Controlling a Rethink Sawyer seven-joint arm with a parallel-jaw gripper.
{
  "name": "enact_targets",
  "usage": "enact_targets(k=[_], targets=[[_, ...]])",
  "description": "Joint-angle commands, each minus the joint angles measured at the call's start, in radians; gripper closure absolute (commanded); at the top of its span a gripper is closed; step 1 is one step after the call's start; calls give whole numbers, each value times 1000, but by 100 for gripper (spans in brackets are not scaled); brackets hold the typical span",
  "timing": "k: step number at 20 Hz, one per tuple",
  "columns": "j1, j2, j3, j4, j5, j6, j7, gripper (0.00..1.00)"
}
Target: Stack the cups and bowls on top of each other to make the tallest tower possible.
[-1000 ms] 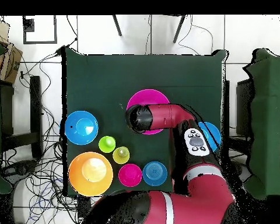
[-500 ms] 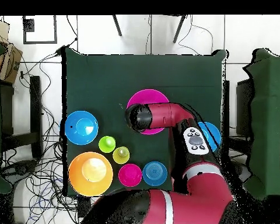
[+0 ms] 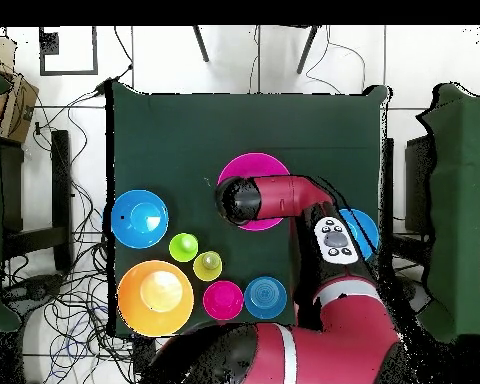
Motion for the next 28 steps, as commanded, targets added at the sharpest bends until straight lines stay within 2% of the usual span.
enact_targets(k=[1,11,12,16,19,22,28], targets=[[20,65,82,-43,-42,-80,-9,0],[25,57,75,-46,-39,-86,-7,0],[27,50,69,-39,-31,-63,-3,0],[31,-70,43,47,-16,13,-3,0],[32,-132,33,73,-7,75,-21,0],[42,-154,26,72,-4,108,-21,0],[86,-143,15,34,-2,142,12,0]])
